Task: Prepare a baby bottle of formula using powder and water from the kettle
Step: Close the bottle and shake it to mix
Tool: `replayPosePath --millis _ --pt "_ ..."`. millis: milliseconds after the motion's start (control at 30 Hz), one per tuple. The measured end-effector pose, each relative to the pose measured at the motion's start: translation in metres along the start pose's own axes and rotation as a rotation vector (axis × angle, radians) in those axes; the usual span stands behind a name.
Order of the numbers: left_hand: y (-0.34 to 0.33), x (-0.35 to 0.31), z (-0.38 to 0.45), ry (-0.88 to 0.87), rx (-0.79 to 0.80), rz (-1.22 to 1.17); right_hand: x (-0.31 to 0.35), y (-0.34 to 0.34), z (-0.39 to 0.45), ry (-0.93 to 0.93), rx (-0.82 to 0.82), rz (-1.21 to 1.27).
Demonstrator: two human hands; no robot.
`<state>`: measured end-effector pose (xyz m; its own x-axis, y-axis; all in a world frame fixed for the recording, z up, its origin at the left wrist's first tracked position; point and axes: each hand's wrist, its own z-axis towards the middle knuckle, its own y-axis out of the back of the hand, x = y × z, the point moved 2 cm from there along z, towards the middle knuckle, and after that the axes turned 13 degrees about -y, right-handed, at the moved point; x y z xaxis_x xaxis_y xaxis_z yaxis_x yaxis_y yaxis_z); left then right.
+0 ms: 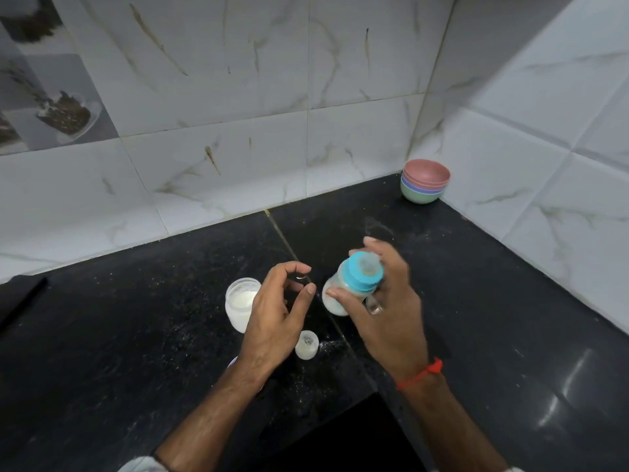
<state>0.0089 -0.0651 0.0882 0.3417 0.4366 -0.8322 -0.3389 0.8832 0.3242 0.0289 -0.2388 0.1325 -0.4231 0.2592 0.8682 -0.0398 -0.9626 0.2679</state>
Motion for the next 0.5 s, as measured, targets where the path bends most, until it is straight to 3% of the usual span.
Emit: replayPosePath --millis 67,133,233,267,400,433,500 --pt "0.000 0.003 0.001 0.016 -0.019 -0.002 0.008 0.008 0.000 0.096 -0.147 0.165" --pt "0.000 0.007 0.000 0.026 -0.020 -0.003 0.004 0.012 0.003 0.134 -0.203 0.164" --pt "0.001 0.009 0.000 0.012 -0.010 0.011 -0.009 0.005 0.000 -0.011 0.027 -0.052" --pt "0.001 0.009 -0.001 0.005 -0.006 0.013 -0.008 0.005 -0.002 -0.024 0.031 -0.055" --pt "0.002 0.013 0.001 -0.004 -0.025 0.020 0.004 0.009 -0.003 0.135 -0.207 0.201" --pt "0.002 0.014 0.001 -0.005 -0.027 0.021 0.002 0.006 -0.003 0.145 -0.204 0.161" --pt "0.002 0.013 0.001 -0.013 -0.024 0.028 -0.008 -0.002 -0.004 0.054 -0.037 -0.019"
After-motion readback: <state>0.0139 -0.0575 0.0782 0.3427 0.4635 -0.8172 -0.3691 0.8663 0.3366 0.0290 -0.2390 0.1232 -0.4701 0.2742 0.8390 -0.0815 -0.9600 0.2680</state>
